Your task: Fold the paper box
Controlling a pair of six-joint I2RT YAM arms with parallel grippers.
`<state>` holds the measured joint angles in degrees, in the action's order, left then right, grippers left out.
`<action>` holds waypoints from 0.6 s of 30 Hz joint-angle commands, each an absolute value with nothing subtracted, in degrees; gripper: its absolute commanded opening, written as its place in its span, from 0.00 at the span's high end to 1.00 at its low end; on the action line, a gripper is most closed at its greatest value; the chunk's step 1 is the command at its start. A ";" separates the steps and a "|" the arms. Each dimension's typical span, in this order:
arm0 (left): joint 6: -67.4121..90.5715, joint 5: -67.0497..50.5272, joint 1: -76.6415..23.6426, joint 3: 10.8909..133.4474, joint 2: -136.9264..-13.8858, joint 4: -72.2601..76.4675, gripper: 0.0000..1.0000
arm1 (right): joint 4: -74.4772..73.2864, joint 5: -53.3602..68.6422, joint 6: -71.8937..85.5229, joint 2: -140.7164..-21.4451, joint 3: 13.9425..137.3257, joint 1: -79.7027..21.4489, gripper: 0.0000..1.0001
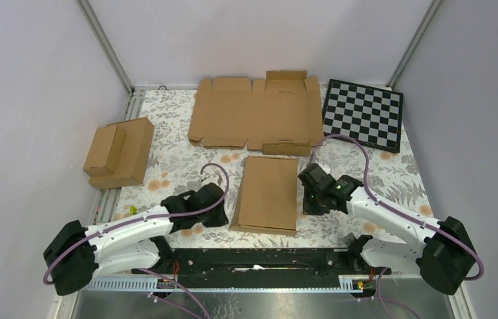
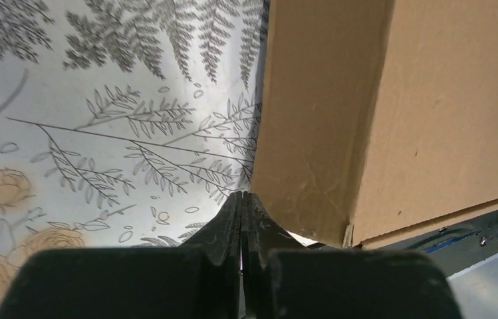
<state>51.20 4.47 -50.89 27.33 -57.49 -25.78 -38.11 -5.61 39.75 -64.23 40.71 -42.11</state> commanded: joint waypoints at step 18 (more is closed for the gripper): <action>60.86 7.70 -60.01 29.52 -67.38 -19.45 1.00 | -35.18 -6.29 59.50 -68.21 35.47 -56.97 1.00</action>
<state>57.80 10.24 -56.88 27.33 -63.61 -26.30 -40.66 -7.51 53.65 -65.63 33.08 -51.33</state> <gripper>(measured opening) 0.006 0.014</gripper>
